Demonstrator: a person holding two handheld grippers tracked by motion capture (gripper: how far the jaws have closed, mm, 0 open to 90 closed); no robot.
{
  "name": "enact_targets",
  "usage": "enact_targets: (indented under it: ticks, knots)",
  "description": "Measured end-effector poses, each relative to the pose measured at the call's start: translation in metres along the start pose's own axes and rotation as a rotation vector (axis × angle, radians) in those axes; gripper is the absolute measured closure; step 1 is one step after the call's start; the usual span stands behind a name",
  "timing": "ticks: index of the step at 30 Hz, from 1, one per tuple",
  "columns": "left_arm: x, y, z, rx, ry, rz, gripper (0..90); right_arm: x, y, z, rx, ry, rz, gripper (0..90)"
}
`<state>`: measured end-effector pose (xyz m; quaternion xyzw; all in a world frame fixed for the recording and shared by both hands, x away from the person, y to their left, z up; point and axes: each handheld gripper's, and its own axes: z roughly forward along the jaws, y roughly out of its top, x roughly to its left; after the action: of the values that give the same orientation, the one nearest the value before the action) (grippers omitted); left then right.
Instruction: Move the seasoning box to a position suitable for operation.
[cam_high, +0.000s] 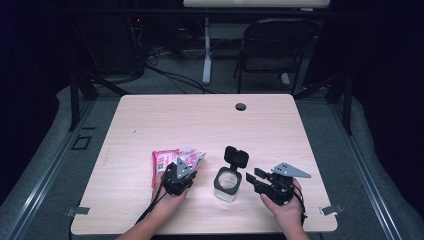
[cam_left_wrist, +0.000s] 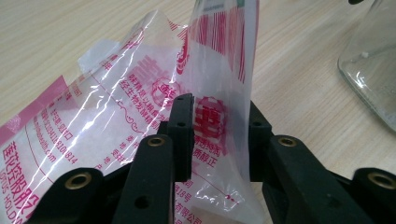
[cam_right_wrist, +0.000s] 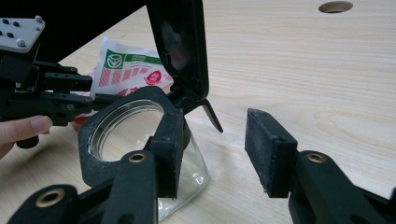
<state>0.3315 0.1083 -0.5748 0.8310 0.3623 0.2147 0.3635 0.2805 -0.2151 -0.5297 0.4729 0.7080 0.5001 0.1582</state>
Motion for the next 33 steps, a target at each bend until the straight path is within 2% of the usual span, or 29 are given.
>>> enact_targets:
  ticks: [10, 13, 14, 15, 19, 22, 33]
  knots:
    - [0.01, -0.001, -0.001, -0.008, -0.041, -0.067, 81.5, 0.0, 0.0, 0.0, -0.002, 0.0, 0.0, 57.2]
    - [0.015, -0.002, -0.001, -0.012, -0.065, -0.105, 85.4, 0.0, 0.0, 0.0, 0.0, -0.001, -0.002, 57.2]
    - [0.015, -0.002, -0.001, -0.012, -0.065, -0.105, 86.9, 0.0, 0.0, 0.0, 0.0, -0.001, -0.002, 57.2]
    - [0.019, -0.003, -0.001, -0.017, -0.077, -0.129, 87.8, 0.0, 0.0, 0.0, 0.0, -0.001, -0.002, 57.2]
    - [0.023, -0.004, -0.001, -0.025, -0.087, -0.158, 89.4, 0.0, 0.0, 0.0, -0.002, 0.001, 0.0, 57.2]
    - [0.024, -0.004, -0.001, -0.024, -0.102, -0.162, 89.7, 0.0, 0.0, 0.0, -0.003, -0.001, -0.004, 57.2]
    - [0.029, -0.002, -0.004, -0.027, -0.104, -0.178, 90.0, 0.0, 0.0, 0.0, -0.008, 0.0, -0.004, 57.2]
